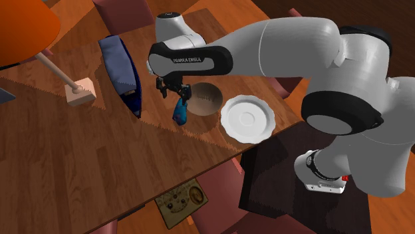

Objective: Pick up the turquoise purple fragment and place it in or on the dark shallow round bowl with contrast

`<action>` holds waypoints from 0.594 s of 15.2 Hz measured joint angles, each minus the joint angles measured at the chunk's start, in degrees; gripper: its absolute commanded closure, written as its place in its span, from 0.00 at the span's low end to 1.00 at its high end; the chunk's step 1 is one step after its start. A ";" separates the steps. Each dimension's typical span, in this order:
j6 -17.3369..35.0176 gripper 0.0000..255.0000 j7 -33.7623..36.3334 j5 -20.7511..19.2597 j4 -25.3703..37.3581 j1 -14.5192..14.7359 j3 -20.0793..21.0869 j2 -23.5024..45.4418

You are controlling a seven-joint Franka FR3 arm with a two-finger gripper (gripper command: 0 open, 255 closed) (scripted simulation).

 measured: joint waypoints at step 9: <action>0.45 1.00 -0.14 0.15 -0.20 0.02 0.09 0.24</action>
